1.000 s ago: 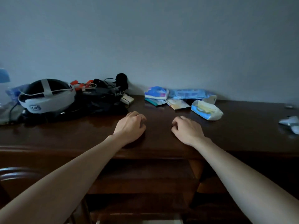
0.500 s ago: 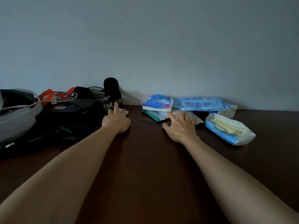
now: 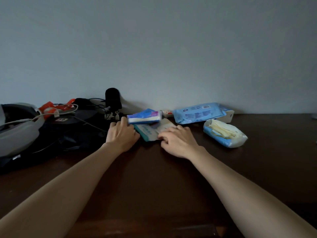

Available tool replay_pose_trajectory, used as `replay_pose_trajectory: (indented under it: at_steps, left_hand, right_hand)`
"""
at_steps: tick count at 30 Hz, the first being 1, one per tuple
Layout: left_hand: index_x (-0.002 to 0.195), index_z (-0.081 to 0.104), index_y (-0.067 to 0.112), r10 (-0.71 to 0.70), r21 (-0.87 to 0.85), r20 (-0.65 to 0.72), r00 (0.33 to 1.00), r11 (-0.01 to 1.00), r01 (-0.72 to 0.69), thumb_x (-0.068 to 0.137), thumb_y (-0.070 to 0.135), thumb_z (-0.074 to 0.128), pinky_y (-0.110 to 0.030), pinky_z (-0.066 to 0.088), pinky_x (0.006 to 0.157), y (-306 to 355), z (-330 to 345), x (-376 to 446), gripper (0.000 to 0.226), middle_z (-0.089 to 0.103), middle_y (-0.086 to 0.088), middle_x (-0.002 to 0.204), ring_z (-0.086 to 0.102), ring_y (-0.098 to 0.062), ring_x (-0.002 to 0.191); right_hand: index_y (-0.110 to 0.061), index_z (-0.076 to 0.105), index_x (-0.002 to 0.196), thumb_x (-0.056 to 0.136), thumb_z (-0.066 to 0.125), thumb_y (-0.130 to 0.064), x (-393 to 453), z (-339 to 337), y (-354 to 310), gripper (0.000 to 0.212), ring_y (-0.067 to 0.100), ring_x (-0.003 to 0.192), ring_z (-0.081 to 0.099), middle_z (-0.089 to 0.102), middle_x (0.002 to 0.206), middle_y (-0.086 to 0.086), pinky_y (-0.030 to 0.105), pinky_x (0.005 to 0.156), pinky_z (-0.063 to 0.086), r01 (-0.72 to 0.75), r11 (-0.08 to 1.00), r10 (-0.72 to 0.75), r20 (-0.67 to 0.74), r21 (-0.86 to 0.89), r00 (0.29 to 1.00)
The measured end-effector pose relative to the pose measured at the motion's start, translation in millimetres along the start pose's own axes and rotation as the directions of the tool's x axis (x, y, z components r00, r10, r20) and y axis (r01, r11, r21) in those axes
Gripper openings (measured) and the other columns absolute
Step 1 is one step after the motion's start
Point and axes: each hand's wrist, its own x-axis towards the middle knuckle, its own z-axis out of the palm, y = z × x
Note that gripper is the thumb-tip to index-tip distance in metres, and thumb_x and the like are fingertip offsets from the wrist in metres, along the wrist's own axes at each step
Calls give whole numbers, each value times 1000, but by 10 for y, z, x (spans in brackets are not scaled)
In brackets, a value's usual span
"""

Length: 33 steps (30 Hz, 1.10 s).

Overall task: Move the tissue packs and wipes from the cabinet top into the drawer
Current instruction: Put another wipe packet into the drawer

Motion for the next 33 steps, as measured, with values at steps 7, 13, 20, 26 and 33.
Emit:
replay_pose_trajectory:
  at_steps: [7,13,20,26,33]
  left_hand:
    - [133,60,20,-196,-332,-146,970,933,138,101,37,40,-48,44,92,30,-340,-396,42,51,-11,137,51,-34,120]
    - [122,55,18,-380,-651,-96,920,723,231,102,34,37,-38,38,75,196,-828,-846,31,66,-12,117,57,-34,110]
    - [116,56,28,-341,-942,-23,940,322,94,99,46,44,-33,44,68,657,-1291,-2214,28,68,7,84,65,-17,83]
    - [115,52,37,-295,-955,-57,954,293,34,102,48,43,-33,56,71,959,-777,-3616,19,68,12,87,68,-6,78]
    - [133,54,35,-255,-752,374,892,479,452,95,50,43,-30,44,77,1092,897,-5065,42,62,3,129,55,-6,101]
  right_hand:
    - [-40,35,151,83,42,-84,-455,-118,46,81,26,132,50,53,146,2,49,106,41,-272,936,225,214,222,950]
    - [-28,31,144,76,81,-53,-865,-224,-214,88,31,123,53,48,136,10,42,84,47,-460,811,497,-12,361,868]
    - [-44,29,147,68,87,-51,-1946,-406,-775,99,-11,96,46,37,127,-15,17,73,38,-124,643,551,-344,755,760]
    - [-28,36,153,69,89,-36,-3299,314,-1220,99,10,130,50,41,141,-14,6,92,43,152,670,415,-536,727,735]
    - [-25,28,150,72,88,-45,-4852,1948,-1440,101,14,120,53,38,140,-10,28,84,56,-413,602,397,193,684,897]
